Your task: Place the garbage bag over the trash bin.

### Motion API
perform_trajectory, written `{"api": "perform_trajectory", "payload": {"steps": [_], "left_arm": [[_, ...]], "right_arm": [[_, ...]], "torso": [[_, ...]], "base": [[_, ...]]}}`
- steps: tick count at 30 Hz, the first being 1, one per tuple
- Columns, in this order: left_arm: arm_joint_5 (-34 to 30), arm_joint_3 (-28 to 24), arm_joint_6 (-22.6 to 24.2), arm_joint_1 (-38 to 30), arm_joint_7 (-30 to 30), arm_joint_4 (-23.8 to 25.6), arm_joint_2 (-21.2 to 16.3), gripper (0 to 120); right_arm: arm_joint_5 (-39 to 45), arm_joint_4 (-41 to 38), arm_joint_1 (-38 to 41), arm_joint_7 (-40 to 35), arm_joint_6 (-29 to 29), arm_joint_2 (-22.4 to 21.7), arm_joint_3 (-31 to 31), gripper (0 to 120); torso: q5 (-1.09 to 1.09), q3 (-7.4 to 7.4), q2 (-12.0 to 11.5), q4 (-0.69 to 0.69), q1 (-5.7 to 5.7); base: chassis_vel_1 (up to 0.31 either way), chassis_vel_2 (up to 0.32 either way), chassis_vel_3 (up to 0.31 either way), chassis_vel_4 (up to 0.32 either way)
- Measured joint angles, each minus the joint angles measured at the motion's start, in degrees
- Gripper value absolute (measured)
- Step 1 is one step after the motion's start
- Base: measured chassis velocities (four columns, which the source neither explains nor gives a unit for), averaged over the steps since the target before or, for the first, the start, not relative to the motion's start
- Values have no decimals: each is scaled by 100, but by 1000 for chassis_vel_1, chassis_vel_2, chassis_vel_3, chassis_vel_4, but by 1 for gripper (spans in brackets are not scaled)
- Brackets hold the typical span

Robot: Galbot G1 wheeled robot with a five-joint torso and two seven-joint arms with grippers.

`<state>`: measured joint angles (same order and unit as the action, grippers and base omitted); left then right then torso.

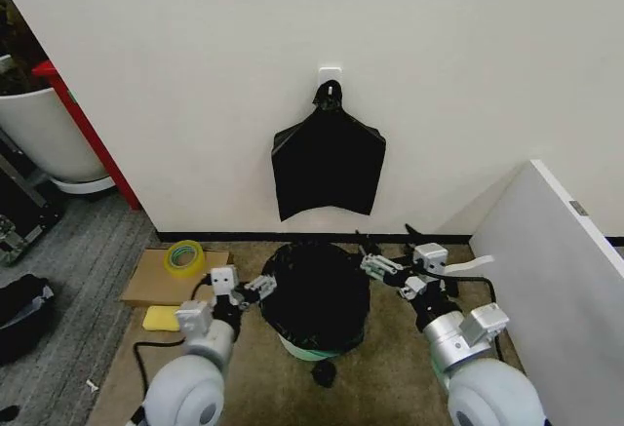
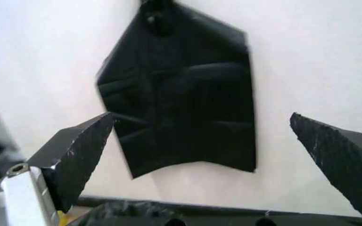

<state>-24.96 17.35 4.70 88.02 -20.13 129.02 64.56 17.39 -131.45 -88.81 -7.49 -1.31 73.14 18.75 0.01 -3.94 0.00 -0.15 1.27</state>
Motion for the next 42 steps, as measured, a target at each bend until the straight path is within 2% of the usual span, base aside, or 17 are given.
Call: {"api": "perform_trajectory", "payload": {"steps": [1, 2, 3, 4, 5, 7, 9, 14, 16, 22, 27, 42], "left_arm": [[196, 62, -207, 97, 67, -5, 67, 100], [704, 219, -704, 283, 238, -97, 252, 100], [846, 268, -846, 328, 287, -141, 312, 100], [1215, 419, -1265, 480, 435, -306, 483, 100], [1215, 419, -1265, 480, 435, -306, 483, 100], [1580, 646, -1867, 745, 617, -519, 718, 100], [1698, 792, -2188, 989, 702, -548, 865, 100], [1773, 995, -2630, 1465, 850, -430, 1135, 100], [2021, 1105, -2898, 1757, 963, -318, 1322, 100], [2455, 950, -3104, 2058, 975, -33, 1581, 100], [2789, 798, -3181, 2186, 906, 27, 1726, 100], [2842, 648, -3241, 2475, 698, 44, 1746, 100]], "right_arm": [[-79, 59, -28, -28, 141, 48, 9, 100], [-243, 201, -108, -84, 470, 142, 46, 100], [-278, 238, -135, -98, 560, 170, 60, 100], [-372, 329, -229, -135, 807, 256, 112, 100], [-372, 329, -229, -135, 807, 256, 112, 100], [-555, 440, -375, -159, 1110, 368, 197, 100], [-863, 510, -497, -141, 1337, 469, 329, 100], [-1266, 532, -842, 76, 1828, 612, 567, 100], [-1325, 501, -1118, 258, 2228, 671, 673, 100], [-1564, 321, -1543, 396, 2539, 788, 949, 100], [-1643, 171, -1677, 414, 2501, 889, 962, 100], [-2041, -39, -1829, 364, 2305, 1051, 737, 100]], "torso": [[0, 0, 0, 0, 0], [1, 0, 0, 2, 0], [1, 0, 0, 1, 0], [0, 0, 0, 1, 0], [0, 0, 0, 1, 0], [-1, 0, 0, 0, 0], [0, 0, 0, 1, 0], [0, 0, 0, 0, 0], [1, 0, 0, 1, 0], [1, 0, 0, -1, 0], [0, 0, 0, 0, 0], [0, 0, 0, 1, 0]], "base": [[0, 0, 0, 0], [0, 0, 0, 0], [0, 0, 0, 0], [0, 0, 0, 0], [0, 0, 0, 0], [0, 0, 0, 0], [0, 0, 0, 0], [0, 0, 0, 0], [0, 0, 0, 0], [0, 0, 0, 0], [0, 0, 0, 0], [0, 0, 0, 0]]}}
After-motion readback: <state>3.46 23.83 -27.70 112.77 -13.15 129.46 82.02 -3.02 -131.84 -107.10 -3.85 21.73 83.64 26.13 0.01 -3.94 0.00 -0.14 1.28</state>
